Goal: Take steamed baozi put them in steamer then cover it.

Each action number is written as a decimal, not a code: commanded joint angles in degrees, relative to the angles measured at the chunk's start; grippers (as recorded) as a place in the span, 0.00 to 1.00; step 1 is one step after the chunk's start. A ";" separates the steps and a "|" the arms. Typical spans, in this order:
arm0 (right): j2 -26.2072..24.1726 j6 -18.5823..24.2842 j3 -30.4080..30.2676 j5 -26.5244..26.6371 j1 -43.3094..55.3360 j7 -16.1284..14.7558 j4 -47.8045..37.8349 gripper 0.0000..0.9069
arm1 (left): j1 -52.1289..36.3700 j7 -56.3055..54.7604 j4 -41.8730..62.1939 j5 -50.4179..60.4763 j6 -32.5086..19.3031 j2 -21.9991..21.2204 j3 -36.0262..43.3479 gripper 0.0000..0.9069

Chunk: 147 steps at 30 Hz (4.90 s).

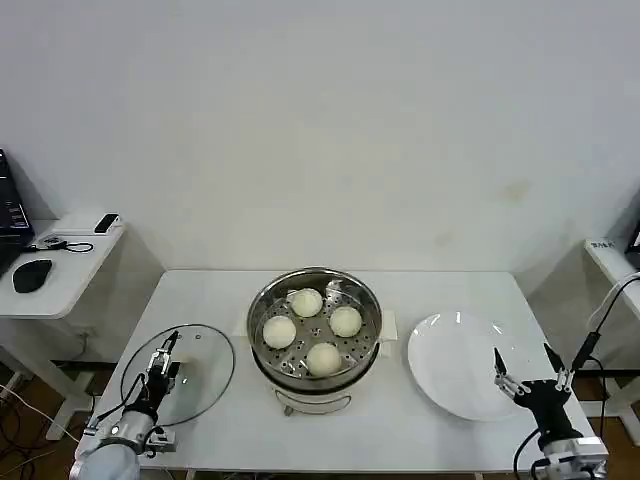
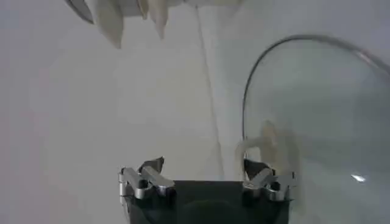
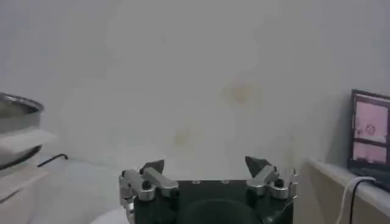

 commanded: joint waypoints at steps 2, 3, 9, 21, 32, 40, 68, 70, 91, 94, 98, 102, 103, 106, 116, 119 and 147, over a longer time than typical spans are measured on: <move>0.22 0.24 0.13 -0.18 -0.63 -0.09 0.00 1.00 | -2.93 0.42 3.49 0.74 0.17 -0.33 0.46 0.19; 0.17 0.28 0.14 -0.17 -0.65 -0.12 0.01 1.00 | -2.88 0.44 3.60 0.73 0.19 -0.36 0.43 0.08; -0.01 0.24 0.01 -0.11 -0.52 -0.08 -0.11 1.00 | -2.70 0.32 3.88 0.67 -0.06 -0.48 0.06 0.00; 0.13 0.18 -0.56 -0.20 0.05 -0.16 -0.41 1.00 | -2.43 0.02 2.50 -0.12 0.06 -0.72 -0.60 0.00; -0.12 0.21 -0.80 -0.37 -0.06 -0.48 0.01 1.00 | 4.94 0.15 -10.84 -3.06 7.28 -2.70 -3.74 0.00; -0.30 0.33 -1.24 -0.79 -0.05 -0.61 -0.09 1.00 | 9.39 1.36 -21.19 -7.18 14.81 -3.57 -4.87 0.00; 2.70 1.89 -2.73 -8.69 -0.94 -1.73 0.67 1.00 | -0.86 16.37 -38.72 -5.98 27.80 1.00 10.41 0.00; 2.98 1.86 -3.05 -9.55 -0.92 -1.71 0.80 1.00 | -1.50 16.59 -38.64 -6.09 28.31 0.55 10.89 0.00; 5.92 1.60 -4.03 -13.17 -1.66 -1.32 1.85 1.00 | -9.70 23.34 -30.79 6.06 30.39 -11.01 25.72 0.00; 6.21 1.57 -4.54 -13.61 -1.54 -1.33 1.66 1.00 | -9.65 26.00 -31.07 9.64 30.91 -12.62 27.03 0.00; 6.50 1.54 -5.17 -14.02 -1.39 -1.32 1.50 1.00 | -9.88 28.93 -30.58 15.81 31.14 -15.27 28.85 0.00; 6.62 1.53 -5.73 -14.55 -1.36 -1.32 1.31 1.00 | -10.23 30.21 -29.02 20.81 31.16 -19.51 30.88 0.00; 6.64 1.54 -5.89 -14.66 -1.36 -1.31 1.25 1.00 | -10.34 30.74 -28.63 21.35 31.18 -20.28 31.05 0.00; 6.67 1.62 -6.08 -14.81 -1.43 -1.32 1.10 1.00 | -10.71 31.10 -27.59 22.46 31.15 -21.75 30.92 0.00; 7.17 1.68 -7.13 -15.69 -1.27 -1.31 0.47 1.00 | -11.08 31.82 -26.40 24.76 30.91 -23.40 32.61 0.00; 7.28 1.66 -7.37 -15.85 -1.22 -1.31 0.48 1.00 | -11.55 31.96 -25.80 24.70 30.91 -23.62 32.73 0.00; 7.26 1.73 -8.42 -15.78 -1.37 -1.29 0.52 1.00 | -11.68 32.01 -23.76 24.35 30.59 -23.71 32.02 0.00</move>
